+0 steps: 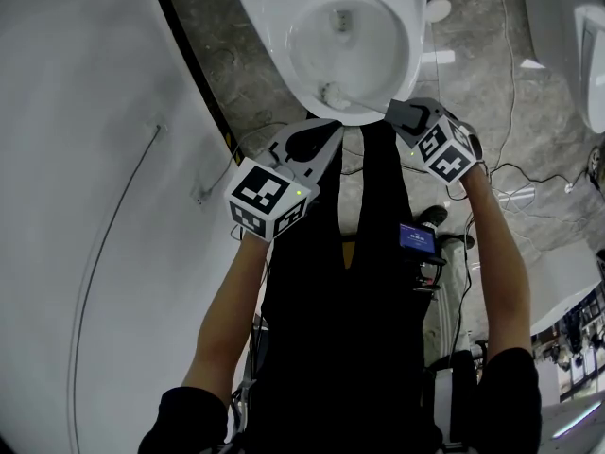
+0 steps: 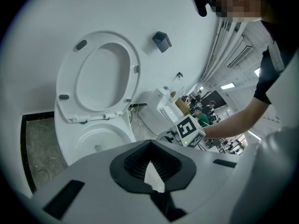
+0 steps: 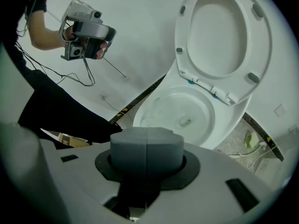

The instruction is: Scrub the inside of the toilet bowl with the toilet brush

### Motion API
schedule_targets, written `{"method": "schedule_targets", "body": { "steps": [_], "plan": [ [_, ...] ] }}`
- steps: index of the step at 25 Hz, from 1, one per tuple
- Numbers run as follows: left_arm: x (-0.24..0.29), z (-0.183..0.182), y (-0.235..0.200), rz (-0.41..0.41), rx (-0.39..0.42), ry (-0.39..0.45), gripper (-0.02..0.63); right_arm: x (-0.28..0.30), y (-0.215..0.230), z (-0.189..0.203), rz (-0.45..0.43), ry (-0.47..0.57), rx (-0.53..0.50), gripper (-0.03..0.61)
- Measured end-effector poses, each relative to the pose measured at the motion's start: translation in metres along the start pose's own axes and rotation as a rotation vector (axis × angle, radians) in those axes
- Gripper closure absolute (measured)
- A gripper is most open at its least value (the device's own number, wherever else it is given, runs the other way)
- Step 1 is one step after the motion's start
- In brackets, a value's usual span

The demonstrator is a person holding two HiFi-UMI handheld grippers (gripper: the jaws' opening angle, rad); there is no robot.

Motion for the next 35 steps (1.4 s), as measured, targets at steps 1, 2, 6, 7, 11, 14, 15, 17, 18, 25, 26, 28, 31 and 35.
{"method": "schedule_targets", "body": {
  "steps": [1,2,6,7,11,14,15,17,18,25,26,28,31,35],
  "plan": [
    [0.000,-0.001,0.000,0.000,0.001,0.001,0.603,-0.002,0.001,0.003,0.003,-0.010,0.000,0.425],
    [0.000,-0.001,0.001,0.001,0.001,0.002,0.603,-0.003,0.001,0.006,0.006,-0.019,-0.002,0.425],
    [-0.001,0.000,0.002,0.002,0.001,0.005,0.602,-0.007,0.002,0.012,0.009,-0.031,-0.009,0.425],
    [-0.002,0.001,0.002,0.002,0.001,0.006,0.601,-0.008,0.003,0.013,0.010,-0.034,-0.010,0.425],
    [-0.003,0.003,0.002,-0.001,-0.001,0.007,0.602,-0.013,0.003,0.018,0.011,-0.051,-0.024,0.425],
    [-0.003,0.004,0.002,-0.001,-0.003,0.007,0.603,-0.017,0.005,0.021,0.010,-0.065,-0.040,0.425],
    [-0.003,0.003,0.001,-0.002,-0.003,0.008,0.603,-0.018,0.006,0.022,0.011,-0.070,-0.042,0.425],
    [-0.004,0.002,0.001,-0.004,-0.005,0.010,0.602,-0.020,0.008,0.025,0.012,-0.077,-0.043,0.425],
    [-0.004,0.002,0.002,-0.005,-0.007,0.012,0.602,-0.021,0.009,0.026,0.015,-0.080,-0.043,0.425],
    [-0.005,0.009,0.008,0.004,-0.020,0.004,0.603,-0.031,0.024,0.035,0.052,-0.112,-0.030,0.425],
    [-0.005,0.010,0.009,0.005,-0.021,0.004,0.603,-0.032,0.026,0.036,0.059,-0.114,-0.027,0.425],
    [-0.005,0.011,0.010,0.006,-0.024,0.003,0.602,-0.036,0.031,0.038,0.074,-0.118,-0.017,0.425],
    [-0.003,0.010,0.010,0.007,-0.024,0.002,0.602,-0.039,0.038,0.040,0.106,-0.122,-0.005,0.425],
    [-0.003,0.010,0.011,0.009,-0.021,0.003,0.602,-0.045,0.045,0.042,0.132,-0.132,-0.019,0.425]
  ]
}}
Point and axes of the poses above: the fingertips, and each gripper's own axes: x forward along the fingers, y to its right, z out of its underside, the point moved 4 cm from there along -x, backward along the fingers, and after that the axes turned 5 degrees about y, right-handed, at the moved point
